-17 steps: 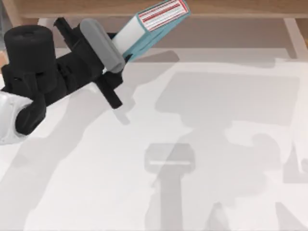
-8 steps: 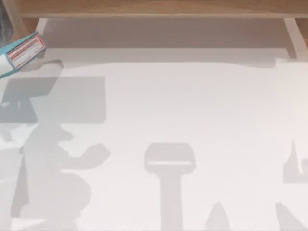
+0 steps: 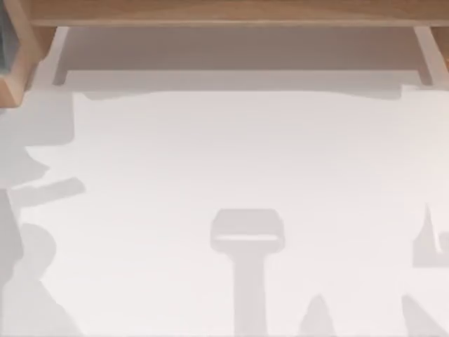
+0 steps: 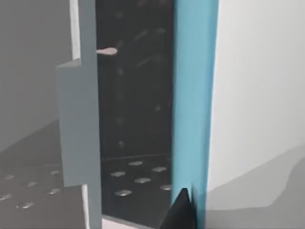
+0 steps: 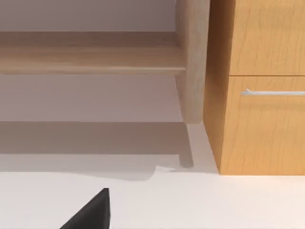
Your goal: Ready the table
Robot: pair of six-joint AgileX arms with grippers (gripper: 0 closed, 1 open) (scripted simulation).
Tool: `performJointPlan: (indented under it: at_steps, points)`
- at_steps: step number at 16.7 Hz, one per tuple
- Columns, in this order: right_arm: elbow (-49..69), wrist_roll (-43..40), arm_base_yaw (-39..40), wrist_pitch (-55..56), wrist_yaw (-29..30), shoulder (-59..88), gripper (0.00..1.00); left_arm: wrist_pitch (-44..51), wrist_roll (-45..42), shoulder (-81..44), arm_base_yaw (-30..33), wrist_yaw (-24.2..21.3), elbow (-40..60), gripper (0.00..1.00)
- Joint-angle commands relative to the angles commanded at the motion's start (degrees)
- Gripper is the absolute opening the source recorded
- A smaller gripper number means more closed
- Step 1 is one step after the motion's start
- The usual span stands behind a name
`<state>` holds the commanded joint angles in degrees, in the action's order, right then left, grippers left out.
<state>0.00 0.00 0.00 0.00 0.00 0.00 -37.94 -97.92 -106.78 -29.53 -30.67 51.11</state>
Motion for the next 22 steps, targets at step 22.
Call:
performJointPlan:
  at_steps: [22]
  points:
    - [0.0, 0.0, 0.0, 0.0, 0.0, 0.0, 1.00, 0.8, -1.2, -7.5, 2.8, 2.0, 8.6, 0.23]
